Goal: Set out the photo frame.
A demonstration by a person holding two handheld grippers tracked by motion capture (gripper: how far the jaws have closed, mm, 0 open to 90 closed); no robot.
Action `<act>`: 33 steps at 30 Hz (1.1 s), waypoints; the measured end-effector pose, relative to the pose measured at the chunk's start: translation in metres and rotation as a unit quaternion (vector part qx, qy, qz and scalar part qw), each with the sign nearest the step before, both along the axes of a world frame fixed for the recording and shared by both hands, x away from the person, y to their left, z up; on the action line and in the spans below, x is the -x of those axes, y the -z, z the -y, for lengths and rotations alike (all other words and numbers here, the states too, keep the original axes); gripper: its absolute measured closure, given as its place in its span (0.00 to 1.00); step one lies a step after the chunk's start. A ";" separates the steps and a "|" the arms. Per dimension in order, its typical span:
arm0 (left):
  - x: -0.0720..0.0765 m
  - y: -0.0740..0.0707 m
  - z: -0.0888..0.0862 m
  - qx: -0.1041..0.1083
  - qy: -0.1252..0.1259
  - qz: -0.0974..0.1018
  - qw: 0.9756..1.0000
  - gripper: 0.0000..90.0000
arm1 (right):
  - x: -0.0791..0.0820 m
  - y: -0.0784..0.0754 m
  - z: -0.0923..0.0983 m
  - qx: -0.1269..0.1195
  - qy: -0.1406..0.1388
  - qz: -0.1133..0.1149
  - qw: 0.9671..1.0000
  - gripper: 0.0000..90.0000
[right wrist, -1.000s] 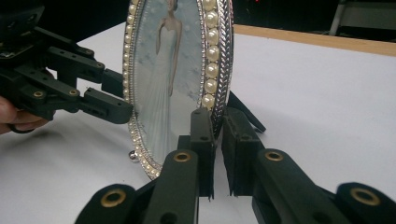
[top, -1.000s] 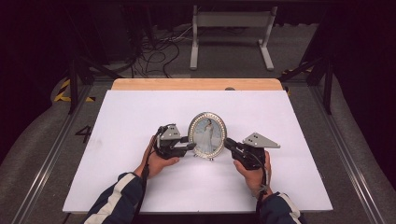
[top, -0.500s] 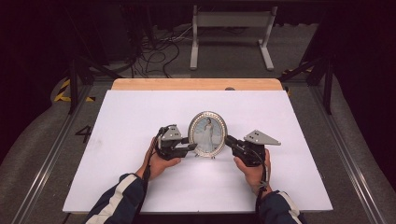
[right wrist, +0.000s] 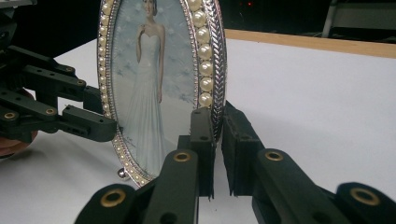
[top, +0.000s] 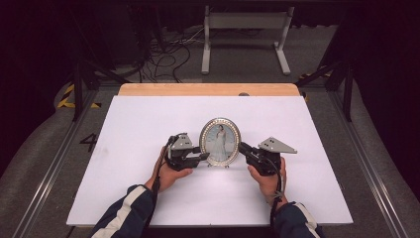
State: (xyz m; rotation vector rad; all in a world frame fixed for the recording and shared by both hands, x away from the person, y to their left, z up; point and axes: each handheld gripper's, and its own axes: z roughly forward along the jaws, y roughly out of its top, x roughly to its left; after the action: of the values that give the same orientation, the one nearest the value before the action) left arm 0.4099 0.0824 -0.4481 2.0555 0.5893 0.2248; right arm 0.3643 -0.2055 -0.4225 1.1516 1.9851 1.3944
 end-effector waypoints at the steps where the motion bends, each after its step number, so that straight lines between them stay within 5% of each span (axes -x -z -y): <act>1: 0.000 0.000 0.000 0.002 0.000 -0.001 1.000 0.73 | 0.000 0.000 0.000 0.000 0.000 0.000 1.000 0.93; 21: 0.001 0.001 0.001 0.000 0.000 0.003 1.000 0.74 | -0.003 0.000 0.001 0.004 0.000 0.001 1.000 0.92; 33: 0.001 0.001 0.002 -0.002 0.001 0.005 1.000 0.74 | -0.003 0.001 0.000 0.027 -0.006 0.002 1.000 0.92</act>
State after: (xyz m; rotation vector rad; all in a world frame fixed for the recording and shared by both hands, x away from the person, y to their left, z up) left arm 0.4093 0.0808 -0.4488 2.0576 0.5810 0.2355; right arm 0.3673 -0.2057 -0.4232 1.1148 2.0171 1.3399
